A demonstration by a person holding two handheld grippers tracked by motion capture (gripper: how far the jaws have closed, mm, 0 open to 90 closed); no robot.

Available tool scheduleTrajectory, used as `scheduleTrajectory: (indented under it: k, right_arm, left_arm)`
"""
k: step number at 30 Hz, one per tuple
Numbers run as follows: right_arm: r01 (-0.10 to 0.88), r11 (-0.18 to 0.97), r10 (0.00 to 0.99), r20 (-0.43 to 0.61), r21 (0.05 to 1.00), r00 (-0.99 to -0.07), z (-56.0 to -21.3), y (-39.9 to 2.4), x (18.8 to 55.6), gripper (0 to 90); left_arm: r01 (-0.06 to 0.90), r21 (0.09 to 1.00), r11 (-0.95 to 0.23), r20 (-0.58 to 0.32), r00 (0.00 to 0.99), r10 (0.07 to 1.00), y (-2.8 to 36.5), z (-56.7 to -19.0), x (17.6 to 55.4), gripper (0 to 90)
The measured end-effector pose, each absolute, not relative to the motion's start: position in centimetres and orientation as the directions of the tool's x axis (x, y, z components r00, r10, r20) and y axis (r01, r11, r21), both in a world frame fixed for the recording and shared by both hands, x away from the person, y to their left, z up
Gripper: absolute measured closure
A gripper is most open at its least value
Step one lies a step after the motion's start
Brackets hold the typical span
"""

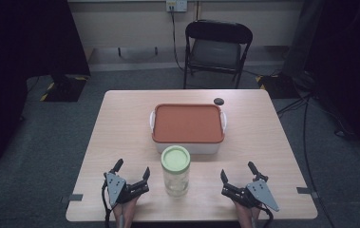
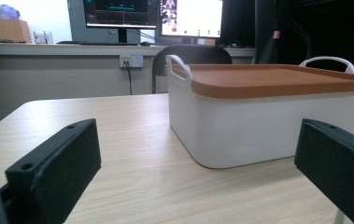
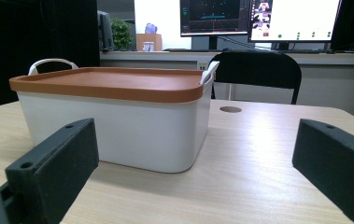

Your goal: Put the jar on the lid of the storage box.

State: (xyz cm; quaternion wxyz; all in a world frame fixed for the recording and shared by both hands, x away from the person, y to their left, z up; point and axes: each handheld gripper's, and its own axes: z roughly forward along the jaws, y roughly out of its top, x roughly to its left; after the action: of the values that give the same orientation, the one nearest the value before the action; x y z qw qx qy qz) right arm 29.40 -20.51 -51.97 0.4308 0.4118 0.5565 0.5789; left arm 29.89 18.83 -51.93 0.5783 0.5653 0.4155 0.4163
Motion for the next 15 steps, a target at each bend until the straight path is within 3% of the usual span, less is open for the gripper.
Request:
scheduleTrajectory:
  k: [15]
  right_arm:
    - [-0.041, -0.009, 0.957, -0.003, 0.999, -0.29, -52.0, -20.5, 29.4, 0.0]
  left_arm:
    - [-0.034, 0.999, 0.012, 0.0, 0.332, 0.943, 18.2, -50.8, 29.4, 0.0]
